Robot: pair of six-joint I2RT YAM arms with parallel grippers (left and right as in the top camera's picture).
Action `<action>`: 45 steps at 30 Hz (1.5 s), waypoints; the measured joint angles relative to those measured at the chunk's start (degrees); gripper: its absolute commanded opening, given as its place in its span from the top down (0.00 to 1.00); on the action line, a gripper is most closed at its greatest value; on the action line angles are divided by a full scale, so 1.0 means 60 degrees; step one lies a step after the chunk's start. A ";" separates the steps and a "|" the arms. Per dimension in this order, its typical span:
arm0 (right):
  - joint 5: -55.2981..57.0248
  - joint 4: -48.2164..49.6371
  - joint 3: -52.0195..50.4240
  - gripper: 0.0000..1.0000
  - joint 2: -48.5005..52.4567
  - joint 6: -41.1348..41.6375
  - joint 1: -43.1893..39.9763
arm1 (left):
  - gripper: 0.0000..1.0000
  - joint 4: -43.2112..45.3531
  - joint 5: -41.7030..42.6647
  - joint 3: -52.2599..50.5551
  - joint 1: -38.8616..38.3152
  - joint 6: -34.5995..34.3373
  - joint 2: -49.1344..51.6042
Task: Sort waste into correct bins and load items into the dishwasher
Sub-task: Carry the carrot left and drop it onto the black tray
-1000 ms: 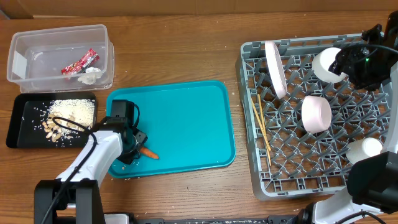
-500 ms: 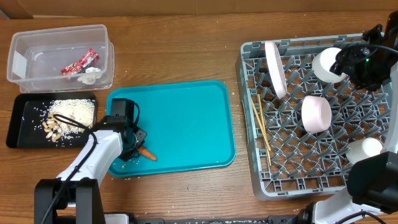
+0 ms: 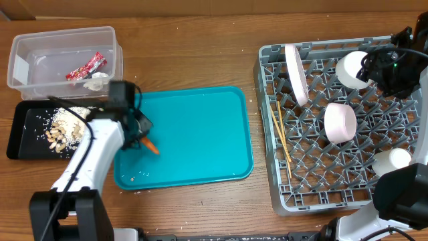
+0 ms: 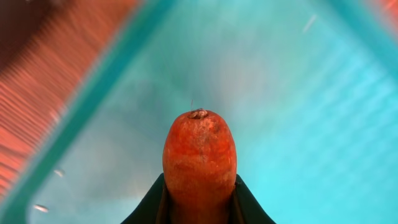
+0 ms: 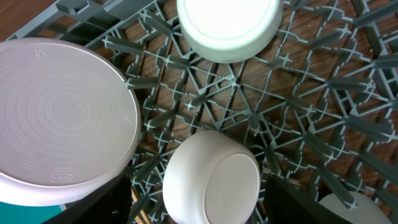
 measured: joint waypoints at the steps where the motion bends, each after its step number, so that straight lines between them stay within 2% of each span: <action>1: 0.0000 0.0011 0.0000 0.30 0.0000 0.0000 0.0000 | 0.96 -0.0131 -0.0073 0.0310 0.0157 0.0124 0.0000; 6: -0.0004 0.0007 0.0000 0.30 0.0000 0.0000 0.0004 | 0.96 -0.0240 -0.0277 0.1479 0.1461 0.0732 0.0000; 14: 0.0004 0.0022 0.0000 0.30 0.0000 -0.0004 0.0004 | 0.96 0.0484 -0.0426 0.1679 0.4153 0.1053 0.0157; 23: 0.0004 -0.0004 0.0000 0.30 0.0000 -0.0004 0.0000 | 0.94 0.1257 -0.0521 0.1705 0.5774 0.1486 0.2353; 26: 0.0000 -0.0066 0.0000 0.30 0.0000 0.0004 0.0004 | 0.82 0.1490 -0.0525 0.1705 0.6000 0.1504 0.2677; 29: 0.0000 -0.0073 0.0000 0.30 0.0000 0.0000 0.0000 | 0.74 0.1628 -0.0525 0.1705 0.6069 0.1534 0.2714; 30: -0.0004 -0.0069 0.0000 0.30 0.0000 0.0000 0.0000 | 0.65 0.1654 -0.0525 0.1705 0.6069 0.1534 0.2714; 35: 0.0000 -0.0069 0.0000 0.29 0.0000 0.0000 0.0004 | 0.47 0.1654 -0.0517 0.1705 0.6065 0.1687 0.2714; 40: 0.0000 -0.0076 0.0000 0.26 0.0000 0.0004 0.0004 | 0.42 0.1344 -0.0408 0.1730 0.6065 0.1923 0.2714; 45: 0.0011 -0.0117 0.0000 0.24 0.0000 0.0000 0.0004 | 0.41 0.0164 0.0244 0.2346 0.6058 0.2277 0.2597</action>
